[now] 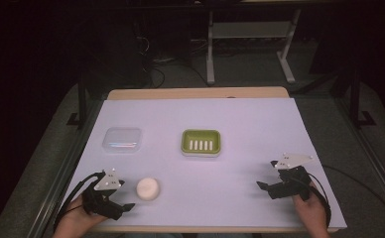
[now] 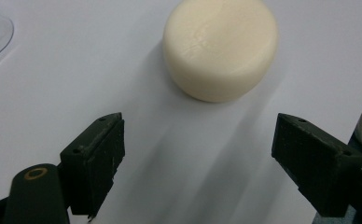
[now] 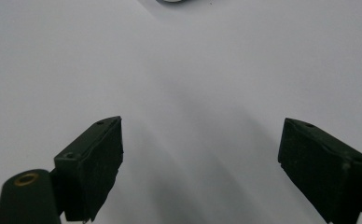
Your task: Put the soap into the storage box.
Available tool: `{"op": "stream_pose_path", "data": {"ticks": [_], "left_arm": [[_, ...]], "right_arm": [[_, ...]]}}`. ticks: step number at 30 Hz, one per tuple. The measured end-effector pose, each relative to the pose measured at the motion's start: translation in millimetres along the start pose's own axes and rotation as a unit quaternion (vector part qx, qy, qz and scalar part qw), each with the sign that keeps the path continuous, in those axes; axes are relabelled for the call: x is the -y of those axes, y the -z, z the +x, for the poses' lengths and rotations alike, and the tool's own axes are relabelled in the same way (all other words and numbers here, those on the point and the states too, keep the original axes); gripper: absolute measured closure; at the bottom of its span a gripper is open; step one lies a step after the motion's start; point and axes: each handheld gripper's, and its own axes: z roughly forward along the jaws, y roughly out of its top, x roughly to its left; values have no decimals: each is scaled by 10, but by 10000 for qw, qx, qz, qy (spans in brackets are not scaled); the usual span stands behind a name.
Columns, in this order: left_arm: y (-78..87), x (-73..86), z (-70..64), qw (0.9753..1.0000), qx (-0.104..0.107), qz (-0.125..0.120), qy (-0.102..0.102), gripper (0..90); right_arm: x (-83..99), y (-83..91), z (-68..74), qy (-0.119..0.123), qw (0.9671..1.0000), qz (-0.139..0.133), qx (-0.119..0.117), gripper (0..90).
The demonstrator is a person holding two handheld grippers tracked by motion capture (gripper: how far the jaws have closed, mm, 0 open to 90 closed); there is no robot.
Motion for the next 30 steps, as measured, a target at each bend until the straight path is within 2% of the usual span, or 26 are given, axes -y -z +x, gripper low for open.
{"op": "stream_pose_path", "data": {"ticks": [4,12,15,16,20,30], "left_arm": [[-15,-51,-38,9999,-7,60,-92,168],[-25,-94,-65,9999,42,71,-123,162],[-28,-141,-75,9996,11,92,-256,162],[-35,-148,-83,9998,4,40,-209,160],[-42,-173,-82,9997,3,39,-231,145],[-118,-340,-123,9989,67,190,-431,143]], "right_arm": [[-2,2,6,-14,10000,-8,-9,132],[-3,-7,16,-4,10000,-23,-22,132],[-12,-14,35,50,10000,-16,-53,132],[-15,-15,39,47,10000,-11,-53,132],[-16,-18,48,41,10000,-1,-77,132],[-9,-33,45,45,9999,18,-96,132]]}}
